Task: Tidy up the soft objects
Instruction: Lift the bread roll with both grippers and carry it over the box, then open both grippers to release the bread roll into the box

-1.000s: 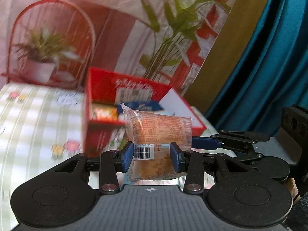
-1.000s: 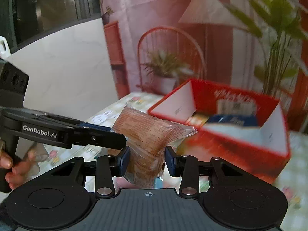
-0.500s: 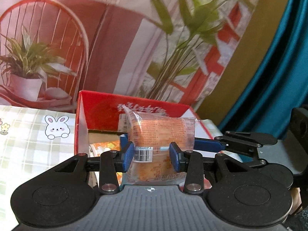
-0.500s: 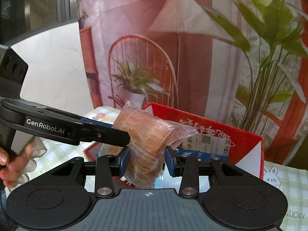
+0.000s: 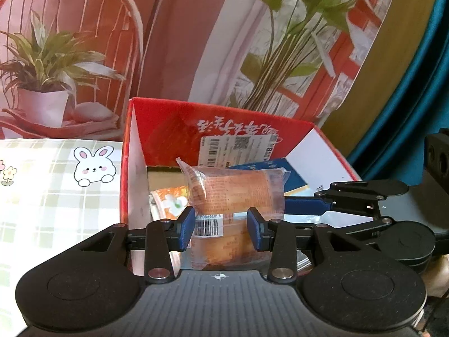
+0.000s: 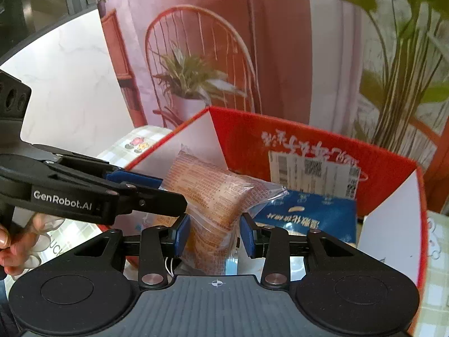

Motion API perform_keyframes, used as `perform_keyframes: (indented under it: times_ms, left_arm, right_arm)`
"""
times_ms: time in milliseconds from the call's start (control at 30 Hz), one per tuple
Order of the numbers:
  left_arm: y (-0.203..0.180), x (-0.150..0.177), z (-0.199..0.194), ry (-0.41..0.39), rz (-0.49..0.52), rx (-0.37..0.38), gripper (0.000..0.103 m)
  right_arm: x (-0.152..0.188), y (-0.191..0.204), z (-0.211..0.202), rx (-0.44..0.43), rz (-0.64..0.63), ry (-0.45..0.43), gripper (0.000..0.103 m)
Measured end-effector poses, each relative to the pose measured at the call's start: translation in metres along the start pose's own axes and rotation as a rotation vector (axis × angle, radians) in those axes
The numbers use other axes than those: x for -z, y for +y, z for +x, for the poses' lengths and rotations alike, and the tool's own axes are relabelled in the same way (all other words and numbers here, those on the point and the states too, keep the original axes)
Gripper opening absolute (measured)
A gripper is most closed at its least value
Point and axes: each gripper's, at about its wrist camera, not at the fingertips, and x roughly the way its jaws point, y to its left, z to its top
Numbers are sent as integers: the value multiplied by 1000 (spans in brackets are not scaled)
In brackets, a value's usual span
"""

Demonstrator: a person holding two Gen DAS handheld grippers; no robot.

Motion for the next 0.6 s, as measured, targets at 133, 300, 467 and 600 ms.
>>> perform_keyframes:
  times_ms: [133,300,467,600]
  left_arm:
    - [-1,-1,-1,-10,18,-27,42]
    - [-2,-1,-4,-21,35,-54,43]
    - [-7,0,-14,-48,55,-90,51]
    - [-14,1,-25,-78,84,-122,71]
  right_arm:
    - [2,-2,10,-17,10,33,32]
    - [0,1,19,0,19,70,31]
    - [1,-2,11,83,38,63,37]
    - [3,-6,-5,164,47,32,60]
